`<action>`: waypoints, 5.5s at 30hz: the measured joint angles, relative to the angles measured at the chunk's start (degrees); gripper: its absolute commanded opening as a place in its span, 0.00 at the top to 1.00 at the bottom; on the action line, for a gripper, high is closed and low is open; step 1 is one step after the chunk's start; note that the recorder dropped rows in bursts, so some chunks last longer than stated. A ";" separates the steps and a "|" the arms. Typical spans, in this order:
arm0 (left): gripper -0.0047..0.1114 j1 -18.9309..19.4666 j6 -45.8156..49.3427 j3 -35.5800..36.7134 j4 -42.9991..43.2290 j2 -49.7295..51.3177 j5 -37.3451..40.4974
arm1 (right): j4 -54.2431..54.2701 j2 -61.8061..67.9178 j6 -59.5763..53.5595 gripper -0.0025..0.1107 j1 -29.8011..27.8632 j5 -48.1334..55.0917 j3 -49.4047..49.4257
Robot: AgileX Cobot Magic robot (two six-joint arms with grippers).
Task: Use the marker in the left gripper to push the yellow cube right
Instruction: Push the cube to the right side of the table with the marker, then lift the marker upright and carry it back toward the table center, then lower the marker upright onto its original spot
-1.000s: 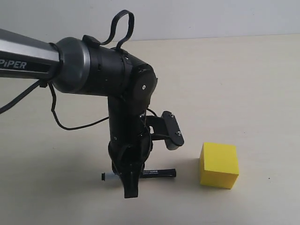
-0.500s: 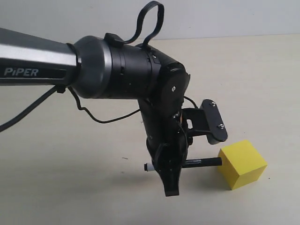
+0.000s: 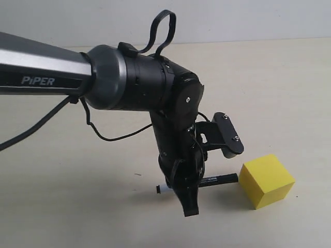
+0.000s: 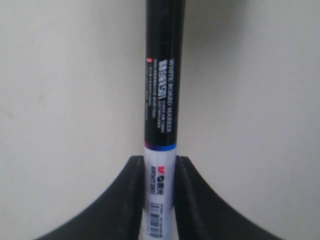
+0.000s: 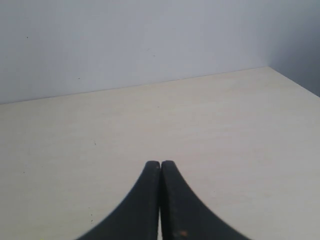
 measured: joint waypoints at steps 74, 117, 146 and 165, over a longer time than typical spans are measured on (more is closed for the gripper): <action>0.96 11.95 -81.94 -3.51 24.14 -3.42 -6.01 | 0.44 0.00 0.00 0.98 0.00 0.00 0.00; 0.96 10.97 -78.71 -1.90 13.86 2.71 -8.16 | 0.44 0.00 0.00 0.98 0.00 0.00 0.00; 0.96 10.97 -79.01 -1.90 13.86 3.92 -8.99 | 0.44 0.00 0.00 0.98 0.00 0.00 0.00; 0.49 11.62 -80.27 -1.90 13.86 3.92 -8.87 | 0.44 0.00 0.00 0.98 0.00 0.00 0.00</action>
